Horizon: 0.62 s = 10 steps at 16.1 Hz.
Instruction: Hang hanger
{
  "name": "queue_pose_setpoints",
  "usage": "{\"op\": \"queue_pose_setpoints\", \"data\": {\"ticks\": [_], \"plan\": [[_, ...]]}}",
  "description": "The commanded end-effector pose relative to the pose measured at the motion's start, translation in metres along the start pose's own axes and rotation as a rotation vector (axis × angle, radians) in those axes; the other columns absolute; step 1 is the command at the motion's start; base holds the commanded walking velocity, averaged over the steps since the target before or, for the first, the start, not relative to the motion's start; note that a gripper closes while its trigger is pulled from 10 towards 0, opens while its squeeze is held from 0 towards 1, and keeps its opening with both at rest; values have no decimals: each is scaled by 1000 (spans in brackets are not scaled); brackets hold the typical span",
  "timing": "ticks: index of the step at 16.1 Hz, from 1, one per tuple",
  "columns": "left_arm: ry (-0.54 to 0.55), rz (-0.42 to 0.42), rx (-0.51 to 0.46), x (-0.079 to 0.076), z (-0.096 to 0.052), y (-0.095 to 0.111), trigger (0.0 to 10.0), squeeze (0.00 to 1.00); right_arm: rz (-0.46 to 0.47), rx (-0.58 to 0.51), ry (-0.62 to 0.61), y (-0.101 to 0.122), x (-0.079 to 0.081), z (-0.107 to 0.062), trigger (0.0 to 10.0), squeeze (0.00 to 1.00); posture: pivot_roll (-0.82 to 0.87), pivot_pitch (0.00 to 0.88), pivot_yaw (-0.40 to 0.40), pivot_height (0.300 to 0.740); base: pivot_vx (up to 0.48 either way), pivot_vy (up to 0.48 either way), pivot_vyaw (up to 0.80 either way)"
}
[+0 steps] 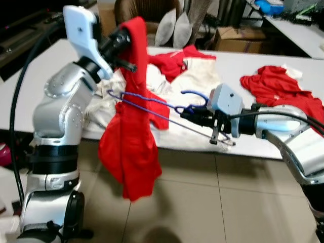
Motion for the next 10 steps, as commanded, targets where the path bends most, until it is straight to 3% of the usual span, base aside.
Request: {"op": "queue_pose_setpoints", "data": {"ticks": [1, 6, 10], "plan": [[-41, -4, -57, -12, 8, 18, 10000, 0, -16, 28, -10, -3, -6, -2, 10000, 0, -185, 0, 3, 740, 330, 0, 0], [-75, -36, -164, -18, 25, 53, 10000, 0, -31, 39, -18, -4, -10, 0, 10000, 0, -187, 0, 9, 740, 331, 0, 0], [-108, -54, -150, -27, 29, 47, 10000, 0, 7, 0, -81, 1, -17, -1, 10000, 0, -204, 0, 29, 740, 337, 0, 0]]}}
Point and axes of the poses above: a point about 5 cm out from each wrist's last joint towards the gripper, its own z axis pointing out of the wrist towards the gripper, its own y axis along the axis of the wrist's last joint, x = y × z, the point moved 5 cm from there along z, pointing out of the wrist towards the gripper, and after that the axes turned 2 degrees about z, right-handed, at the moved point
